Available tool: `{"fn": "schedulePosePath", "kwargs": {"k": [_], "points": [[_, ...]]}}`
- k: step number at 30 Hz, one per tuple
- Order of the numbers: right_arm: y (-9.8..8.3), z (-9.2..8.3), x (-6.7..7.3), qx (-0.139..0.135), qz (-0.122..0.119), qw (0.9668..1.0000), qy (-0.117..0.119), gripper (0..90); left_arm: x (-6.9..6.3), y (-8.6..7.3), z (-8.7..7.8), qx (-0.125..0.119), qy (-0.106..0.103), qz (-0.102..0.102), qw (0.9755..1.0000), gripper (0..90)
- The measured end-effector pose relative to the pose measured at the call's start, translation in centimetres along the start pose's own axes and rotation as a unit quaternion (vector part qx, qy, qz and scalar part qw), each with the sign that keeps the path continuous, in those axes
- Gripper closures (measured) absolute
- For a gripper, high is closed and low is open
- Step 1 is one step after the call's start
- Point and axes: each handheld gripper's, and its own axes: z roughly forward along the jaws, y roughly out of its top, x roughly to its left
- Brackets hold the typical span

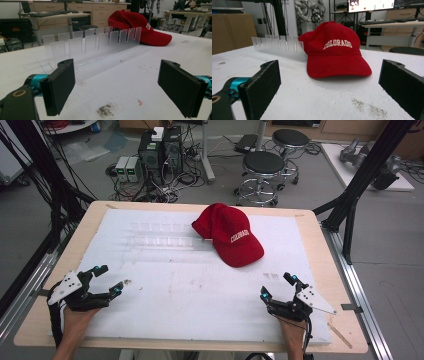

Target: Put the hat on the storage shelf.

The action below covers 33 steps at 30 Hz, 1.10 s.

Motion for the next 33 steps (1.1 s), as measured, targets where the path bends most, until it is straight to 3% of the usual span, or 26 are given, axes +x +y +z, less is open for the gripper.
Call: {"fn": "schedulePosePath", "kwargs": {"k": [12,18,27,30,33], "points": [[0.0,0.0,0.1,0.002,-0.002,1.0000,0.002,2.9,0.0,0.0,0.0,-0.001,-0.001,0.005,1.0000,14.9],[0.1,0.1,0.0,0.006,-0.001,1.0000,0.006,2.8,0.1,0.0,0.0,-0.001,-0.001,-0.003,1.0000,14.9],[0.4,0.9,-0.1,0.045,0.001,0.9988,0.019,2.8,0.0,0.0,0.0,-0.001,-0.004,0.003,1.0000,14.9],[0.6,1.5,-0.4,0.073,0.004,0.9966,0.038,2.8,0.0,0.0,0.0,-0.001,-0.004,0.000,1.0000,14.9],[1.0,1.8,-0.4,0.078,0.007,0.9960,0.043,2.8,0.0,0.0,0.0,-0.001,-0.004,0.000,1.0000,14.9]]}}
